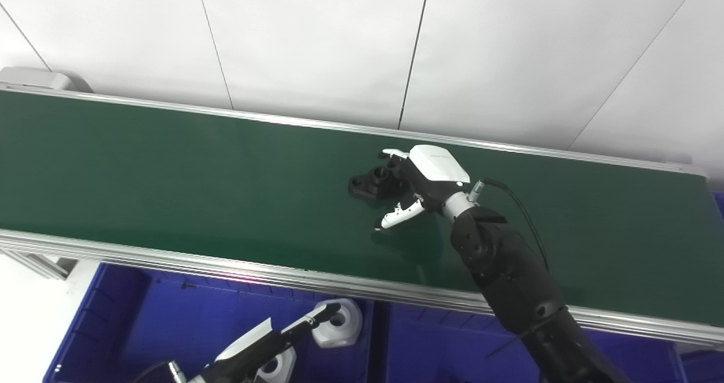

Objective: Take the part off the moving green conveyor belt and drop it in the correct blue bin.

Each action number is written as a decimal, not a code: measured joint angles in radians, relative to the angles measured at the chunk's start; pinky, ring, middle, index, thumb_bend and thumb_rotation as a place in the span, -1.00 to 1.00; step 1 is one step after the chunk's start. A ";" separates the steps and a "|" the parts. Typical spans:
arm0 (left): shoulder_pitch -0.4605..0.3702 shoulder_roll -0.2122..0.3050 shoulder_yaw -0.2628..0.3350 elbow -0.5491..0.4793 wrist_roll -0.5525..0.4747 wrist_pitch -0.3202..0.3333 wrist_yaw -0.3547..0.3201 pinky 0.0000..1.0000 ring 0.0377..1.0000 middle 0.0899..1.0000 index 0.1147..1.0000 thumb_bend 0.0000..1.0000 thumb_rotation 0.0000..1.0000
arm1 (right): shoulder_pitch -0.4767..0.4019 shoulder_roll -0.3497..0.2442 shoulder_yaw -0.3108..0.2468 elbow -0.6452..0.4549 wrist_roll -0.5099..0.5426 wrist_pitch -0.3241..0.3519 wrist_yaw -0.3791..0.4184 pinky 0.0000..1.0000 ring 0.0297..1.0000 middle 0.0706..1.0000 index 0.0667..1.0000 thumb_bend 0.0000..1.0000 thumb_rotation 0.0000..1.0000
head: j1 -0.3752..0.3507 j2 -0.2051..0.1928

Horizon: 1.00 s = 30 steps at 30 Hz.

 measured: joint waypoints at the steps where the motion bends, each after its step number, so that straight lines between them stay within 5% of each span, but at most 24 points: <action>1: 0.001 0.000 0.000 0.000 0.000 0.000 0.000 1.00 1.00 1.00 1.00 0.95 -0.07 | 0.000 -0.001 0.006 0.006 -0.004 -0.004 -0.012 0.43 0.53 0.57 0.70 0.65 -0.35 | 0.000 0.000; 5: 0.002 0.000 0.000 -0.001 0.000 0.000 0.000 1.00 1.00 1.00 1.00 0.95 -0.06 | -0.007 -0.016 0.045 0.015 -0.046 -0.006 -0.033 0.34 0.46 0.51 0.65 0.62 -0.40 | 0.000 0.009; 8: 0.003 0.000 0.000 -0.009 0.000 0.000 0.000 1.00 1.00 1.00 1.00 0.96 -0.06 | -0.007 -0.027 0.064 0.019 -0.065 -0.007 -0.054 0.11 0.24 0.37 0.53 0.61 -0.63 | 0.002 0.018; 12: 0.004 0.000 0.002 -0.012 0.000 0.000 0.000 1.00 1.00 1.00 1.00 0.97 -0.07 | -0.007 -0.038 0.077 0.010 -0.060 -0.024 -0.077 -0.54 -0.48 -0.09 0.39 0.15 -0.98 | 0.002 0.028; 13: 0.004 0.000 0.003 -0.012 0.000 0.000 0.000 1.00 1.00 1.00 1.00 0.97 -0.07 | -0.006 -0.040 0.087 -0.003 -0.064 -0.029 -0.078 -0.66 -0.61 -0.12 0.11 0.09 -0.99 | 0.002 0.028; 17: 0.005 0.000 0.006 -0.013 -0.001 0.000 0.000 1.00 1.00 1.00 1.00 0.97 -0.09 | 0.005 -0.058 0.130 -0.038 -0.102 -0.031 -0.079 -0.72 -0.66 -0.14 -0.09 0.06 -1.00 | 0.000 0.037; 30: 0.007 0.000 0.010 -0.016 -0.022 0.000 -0.009 1.00 1.00 1.00 1.00 0.97 -0.09 | -0.014 -0.089 0.178 -0.087 -0.273 -0.029 -0.010 -0.66 -0.58 -0.31 -0.07 0.04 -1.00 | 0.003 0.045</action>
